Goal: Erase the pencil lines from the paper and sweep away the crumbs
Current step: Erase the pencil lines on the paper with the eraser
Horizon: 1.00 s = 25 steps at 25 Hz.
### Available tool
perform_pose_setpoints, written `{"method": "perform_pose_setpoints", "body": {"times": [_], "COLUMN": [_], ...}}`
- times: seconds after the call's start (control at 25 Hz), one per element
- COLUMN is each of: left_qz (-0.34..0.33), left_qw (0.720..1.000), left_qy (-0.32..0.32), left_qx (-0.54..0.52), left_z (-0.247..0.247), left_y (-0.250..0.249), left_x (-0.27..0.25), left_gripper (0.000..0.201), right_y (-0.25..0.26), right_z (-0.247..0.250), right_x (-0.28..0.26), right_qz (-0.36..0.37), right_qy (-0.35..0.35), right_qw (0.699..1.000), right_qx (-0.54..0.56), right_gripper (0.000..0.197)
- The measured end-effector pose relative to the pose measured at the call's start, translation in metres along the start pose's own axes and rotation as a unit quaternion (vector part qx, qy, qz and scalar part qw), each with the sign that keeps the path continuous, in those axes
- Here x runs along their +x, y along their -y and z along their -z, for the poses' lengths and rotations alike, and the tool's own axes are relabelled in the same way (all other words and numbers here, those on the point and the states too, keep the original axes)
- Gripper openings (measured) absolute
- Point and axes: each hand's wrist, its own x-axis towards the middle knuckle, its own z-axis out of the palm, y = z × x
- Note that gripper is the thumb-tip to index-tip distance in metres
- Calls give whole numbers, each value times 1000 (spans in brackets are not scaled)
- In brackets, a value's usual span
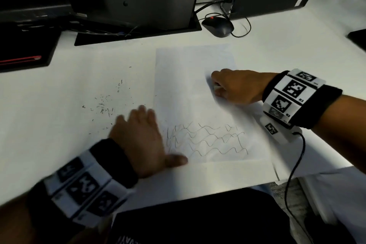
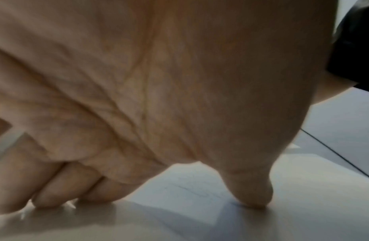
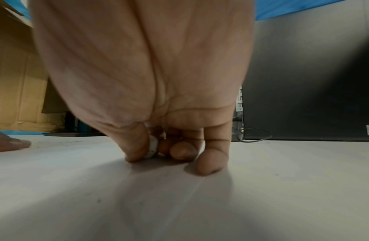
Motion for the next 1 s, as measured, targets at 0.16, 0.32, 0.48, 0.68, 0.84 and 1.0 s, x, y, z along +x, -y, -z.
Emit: {"method": "perform_pose_setpoints", "body": {"times": [0.16,0.32,0.48,0.68,0.84,1.0], "left_qz": [-143,-114,-67,-164,-189,-223], "left_qw": [988,993,997,986,980,967], "left_qy": [-34,3,-15,-27,-51,-55], "left_qx": [-42,-5,27,-6,-44,-113], "left_z": [4,-9,-9,3,8,6], "left_y": [-19,-7,44,28,25,26], "left_x": [0,-2,11,43,64,79], "left_gripper": [127,136,127,110,120,130], "right_y": [0,0,-1,-4,32,62], "right_z": [0,-1,-1,12,12,-1], "right_x": [0,-1,-2,-5,-12,-7], "right_qz": [1,1,2,5,146,223], "right_qy": [-2,-10,-10,-29,-108,-78], "right_qw": [1000,1000,1000,1000,983,970], "right_qx": [5,7,17,-9,30,65], "right_gripper": [31,28,29,19,8,16]}}
